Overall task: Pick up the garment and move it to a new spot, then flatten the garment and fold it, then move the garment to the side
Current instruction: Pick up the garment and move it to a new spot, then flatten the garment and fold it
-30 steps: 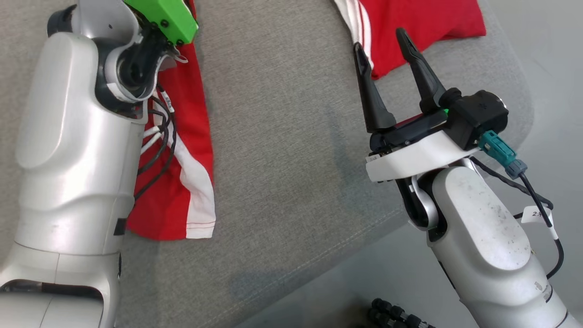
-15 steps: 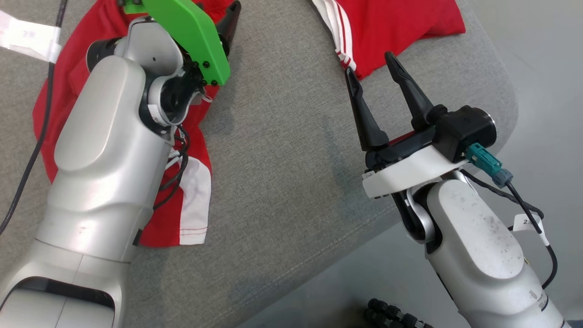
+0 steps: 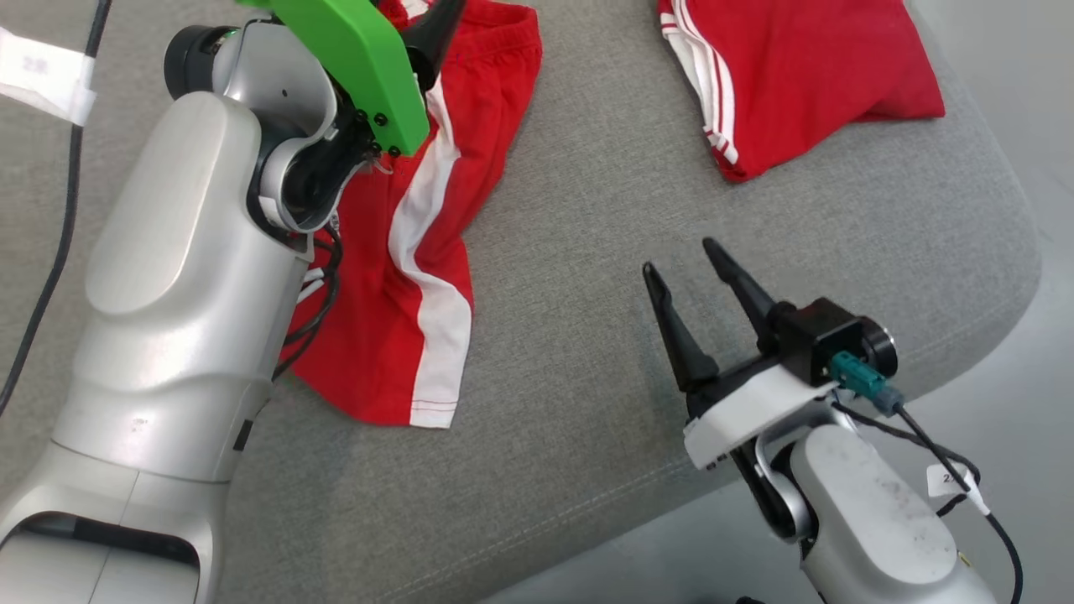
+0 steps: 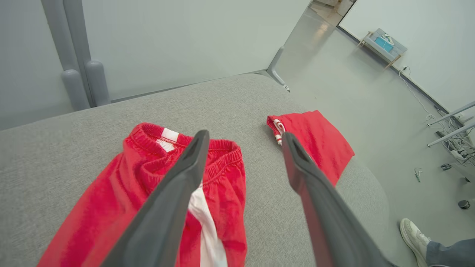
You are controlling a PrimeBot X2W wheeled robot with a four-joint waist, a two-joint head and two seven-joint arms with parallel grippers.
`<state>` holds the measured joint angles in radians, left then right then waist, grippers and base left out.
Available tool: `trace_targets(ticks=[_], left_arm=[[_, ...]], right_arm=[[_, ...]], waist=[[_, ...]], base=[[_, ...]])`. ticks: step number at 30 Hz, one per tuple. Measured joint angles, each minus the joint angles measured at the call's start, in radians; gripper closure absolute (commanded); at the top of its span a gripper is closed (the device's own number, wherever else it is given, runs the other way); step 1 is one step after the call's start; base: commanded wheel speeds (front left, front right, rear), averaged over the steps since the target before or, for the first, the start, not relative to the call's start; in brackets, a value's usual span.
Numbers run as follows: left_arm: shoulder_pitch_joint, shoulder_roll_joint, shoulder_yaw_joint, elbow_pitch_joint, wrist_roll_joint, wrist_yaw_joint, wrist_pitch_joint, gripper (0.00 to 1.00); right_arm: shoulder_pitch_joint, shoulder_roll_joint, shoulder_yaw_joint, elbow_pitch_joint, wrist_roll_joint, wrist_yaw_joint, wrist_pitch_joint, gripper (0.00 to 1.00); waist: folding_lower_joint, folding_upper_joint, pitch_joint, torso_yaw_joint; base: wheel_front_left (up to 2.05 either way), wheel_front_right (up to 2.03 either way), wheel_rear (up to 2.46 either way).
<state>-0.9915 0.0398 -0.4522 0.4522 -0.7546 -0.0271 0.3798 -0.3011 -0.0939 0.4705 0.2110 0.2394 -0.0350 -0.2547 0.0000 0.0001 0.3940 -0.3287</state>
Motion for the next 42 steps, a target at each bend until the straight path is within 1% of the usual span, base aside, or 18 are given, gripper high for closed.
trace_targets(ticks=[2,4,7,11,15,17,19,20,22,23,24,26,30,34,36,40,42], left_arm=[[0.006,0.018,0.002,-0.008,-0.001,-0.030,-0.024,0.00],[0.012,0.032,0.002,-0.016,0.002,-0.047,-0.056,0.00],[0.033,0.054,0.004,-0.045,0.020,-0.057,-0.114,0.00],[0.076,0.109,-0.006,-0.087,0.092,-0.065,-0.202,0.00],[0.163,0.154,-0.008,-0.113,0.125,-0.065,-0.262,0.00],[0.225,0.183,-0.015,-0.122,0.159,-0.063,-0.289,0.00],[0.294,0.209,-0.015,-0.130,0.171,-0.051,-0.314,0.00],[0.328,0.221,-0.014,-0.133,0.182,-0.038,-0.330,0.00],[0.395,0.240,-0.013,-0.137,0.205,-0.020,-0.361,0.00],[0.428,0.243,-0.008,-0.138,0.212,-0.003,-0.382,0.00],[0.494,0.245,-0.004,-0.137,0.216,0.013,-0.412,0.00],[0.568,0.243,0.000,-0.135,0.212,0.035,-0.439,0.00],[0.682,0.242,-0.007,-0.132,0.214,0.064,-0.472,0.00],[0.711,0.232,-0.013,-0.174,0.213,0.070,-0.510,0.00],[0.713,0.226,-0.015,-0.193,0.213,0.072,-0.522,0.00],[0.722,0.226,-0.018,-0.221,0.214,0.072,-0.541,0.00],[0.725,0.226,-0.017,-0.228,0.214,0.072,-0.550,0.00]], right_arm=[[0.044,0.001,0.023,0.042,0.011,0.019,0.000,0.00],[0.068,0.003,0.036,0.064,0.017,0.026,0.000,0.00],[0.089,0.002,0.048,0.085,0.017,0.032,0.000,0.00],[0.107,0.001,0.050,0.104,0.017,0.036,0.000,0.00],[0.133,-0.001,0.054,0.121,0.027,0.044,0.005,0.00],[0.149,-0.003,0.053,0.123,0.037,0.043,0.009,0.00],[0.162,-0.013,0.052,0.123,0.040,0.043,0.009,0.00],[0.165,-0.022,0.050,0.121,0.038,0.042,0.009,0.00],[0.168,-0.043,0.030,0.112,0.035,0.031,0.009,0.00],[0.168,-0.053,0.017,0.105,0.035,0.022,0.009,0.00],[0.173,-0.076,-0.006,0.095,0.035,0.008,0.009,0.00],[0.192,-0.092,-0.020,0.095,0.037,0.001,0.009,0.00],[0.238,-0.091,-0.029,0.097,0.066,-0.002,0.037,0.00],[0.250,-0.084,-0.014,0.102,0.080,0.011,0.085,0.00],[0.249,-0.076,-0.011,0.109,0.096,0.026,0.114,0.00],[0.248,-0.054,-0.018,0.137,0.144,0.026,0.176,0.00],[0.247,-0.053,-0.018,0.143,0.150,0.026,0.188,0.00]], waist=[[0.0000,0.0000,-0.025,0.036],[0.0000,0.0000,-0.043,0.061],[0.0000,0.0000,-0.072,0.099],[0.0000,0.0000,-0.113,0.150],[0.0000,0.0000,-0.153,0.205],[0.0000,0.0000,-0.172,0.233],[0.0000,0.0000,-0.191,0.262],[0.0000,0.0000,-0.199,0.277],[0.0000,0.0000,-0.216,0.307],[0.0000,0.0000,-0.224,0.322],[0.0000,0.0000,-0.240,0.351],[0.0000,0.0000,-0.256,0.381],[0.0000,-0.0001,-0.287,0.436],[0.0000,0.0000,-0.306,0.491],[0.0000,0.0000,-0.310,0.518],[0.0000,0.0000,-0.309,0.567],[0.0000,0.0000,-0.307,0.577]], base=[[0.00,0.00,0.00],[0.00,0.00,0.00],[0.00,0.00,0.00],[0.00,0.00,0.00],[0.00,0.00,0.00],[0.00,0.00,0.00],[0.00,0.00,0.00],[0.00,0.00,0.00],[0.00,0.00,0.00],[0.00,0.00,0.00],[0.00,0.00,0.00],[0.00,0.00,0.00],[0.00,0.00,0.00],[0.00,0.00,0.00],[0.00,0.00,0.00],[0.00,0.00,0.00],[0.00,0.00,0.00]])
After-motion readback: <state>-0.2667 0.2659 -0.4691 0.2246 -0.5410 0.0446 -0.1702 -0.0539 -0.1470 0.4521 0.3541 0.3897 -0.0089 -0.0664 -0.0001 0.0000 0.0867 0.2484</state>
